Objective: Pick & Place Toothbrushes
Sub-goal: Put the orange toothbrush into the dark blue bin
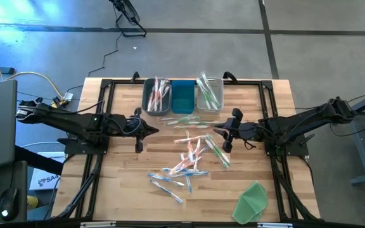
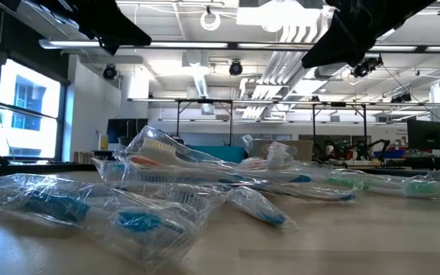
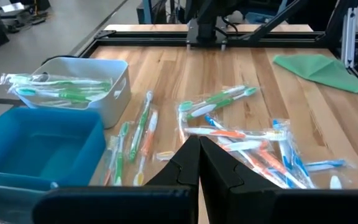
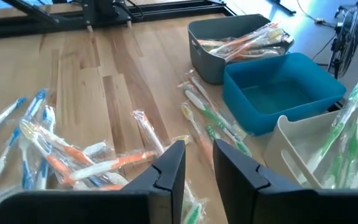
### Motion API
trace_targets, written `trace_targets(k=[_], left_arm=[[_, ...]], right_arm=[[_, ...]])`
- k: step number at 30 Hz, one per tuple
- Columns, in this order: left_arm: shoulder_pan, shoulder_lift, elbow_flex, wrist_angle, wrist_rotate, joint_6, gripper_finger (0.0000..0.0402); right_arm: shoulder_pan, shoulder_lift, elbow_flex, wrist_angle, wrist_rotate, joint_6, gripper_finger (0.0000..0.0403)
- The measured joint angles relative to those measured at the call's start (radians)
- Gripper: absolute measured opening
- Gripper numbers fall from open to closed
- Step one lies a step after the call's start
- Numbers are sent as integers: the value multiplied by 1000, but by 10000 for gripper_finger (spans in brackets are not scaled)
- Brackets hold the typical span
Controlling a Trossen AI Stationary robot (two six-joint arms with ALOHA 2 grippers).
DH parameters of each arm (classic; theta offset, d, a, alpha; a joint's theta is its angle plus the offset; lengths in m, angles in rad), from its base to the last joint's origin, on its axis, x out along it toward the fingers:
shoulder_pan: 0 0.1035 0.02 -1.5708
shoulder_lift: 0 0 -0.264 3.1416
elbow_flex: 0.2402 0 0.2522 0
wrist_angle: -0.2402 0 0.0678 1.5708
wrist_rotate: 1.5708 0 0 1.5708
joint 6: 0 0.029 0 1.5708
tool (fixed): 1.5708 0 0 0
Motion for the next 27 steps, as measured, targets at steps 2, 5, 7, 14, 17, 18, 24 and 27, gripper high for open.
trace_targets(k=[2, 5, 7, 14, 17, 18, 24, 27], left_arm=[[0, 0, 0, -3, -1, 1, 0], [0, 0, 0, 1, -4, 2, 0], [0, 0, 0, 20, -29, -2, 0], [49, -40, -1, 18, -51, 46, 0], [99, -75, -1, -22, -20, 53, 0], [116, -87, -1, -37, -5, 52, 0], [184, -101, -40, -3, 108, 78, 0], [187, -100, -98, 85, 108, 76, 0]], right_arm=[[0, 0, 0, 0, 0, -34, 75], [0, 0, 0, 0, 0, -78, 75], [0, 0, 0, 1, 0, -94, 75], [0, 0, 0, 13, 0, -94, 75], [0, 0, 0, 29, 0, -102, 75], [0, 0, 0, 32, 0, -113, 75], [0, 1, 0, 32, 0, -118, 75], [0, 1, 0, 32, 0, -118, 75]])
